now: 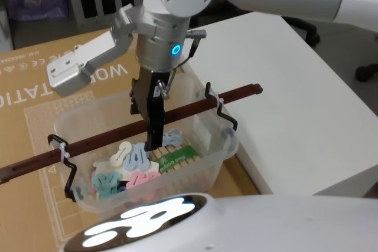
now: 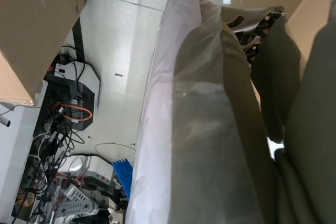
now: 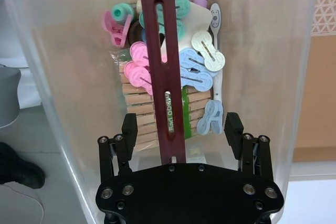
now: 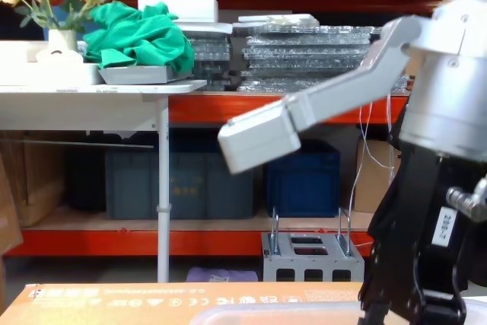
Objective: Use one hand to grasp the basket and place it at the designated location.
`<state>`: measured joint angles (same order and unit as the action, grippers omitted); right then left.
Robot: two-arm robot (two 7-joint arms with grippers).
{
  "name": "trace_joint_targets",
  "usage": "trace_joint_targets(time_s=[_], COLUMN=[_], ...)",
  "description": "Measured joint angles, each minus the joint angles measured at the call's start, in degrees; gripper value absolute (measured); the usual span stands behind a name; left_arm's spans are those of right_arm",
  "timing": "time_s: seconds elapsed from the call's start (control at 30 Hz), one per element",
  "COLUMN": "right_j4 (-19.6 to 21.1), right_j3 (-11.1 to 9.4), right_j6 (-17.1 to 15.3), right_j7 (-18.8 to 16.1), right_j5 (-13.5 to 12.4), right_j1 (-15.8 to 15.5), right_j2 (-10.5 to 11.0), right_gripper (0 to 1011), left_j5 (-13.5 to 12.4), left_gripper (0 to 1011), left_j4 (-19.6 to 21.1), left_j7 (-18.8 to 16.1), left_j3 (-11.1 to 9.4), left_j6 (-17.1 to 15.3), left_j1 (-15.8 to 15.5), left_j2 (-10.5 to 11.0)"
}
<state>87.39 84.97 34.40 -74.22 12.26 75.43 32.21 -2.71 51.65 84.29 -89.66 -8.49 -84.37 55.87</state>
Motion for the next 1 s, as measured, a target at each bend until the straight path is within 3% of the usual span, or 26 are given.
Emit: trace_joint_targets(time_s=[0.3, 0.57, 0.83, 1.0], right_j4=[-2.6, -3.8, -4.5, -4.5], right_j3=[2.1, 2.9, 2.8, 2.7], right_j6=[-1.0, -1.6, -1.4, -1.4], right_j7=[0.9, 1.3, 1.4, 1.6], right_j5=[2.9, 3.7, 3.0, 2.8], right_j1=[-0.6, -0.7, -0.4, -0.3], right_j2=[-2.2, -3.1, -3.2, -3.2], right_gripper=[1000, 994, 815, 642], left_j5=[0.0, 0.0, 0.0, 0.0], left_gripper=[0, 0, 0, 0], left_j4=[0.0, 0.0, 0.0, 0.0], left_j7=[0.0, 0.0, 0.0, 0.0], left_j3=[0.0, 0.0, 0.0, 0.0], left_j6=[0.0, 0.0, 0.0, 0.0], left_j1=[0.0, 0.0, 0.0, 0.0], left_j2=[0.0, 0.0, 0.0, 0.0])
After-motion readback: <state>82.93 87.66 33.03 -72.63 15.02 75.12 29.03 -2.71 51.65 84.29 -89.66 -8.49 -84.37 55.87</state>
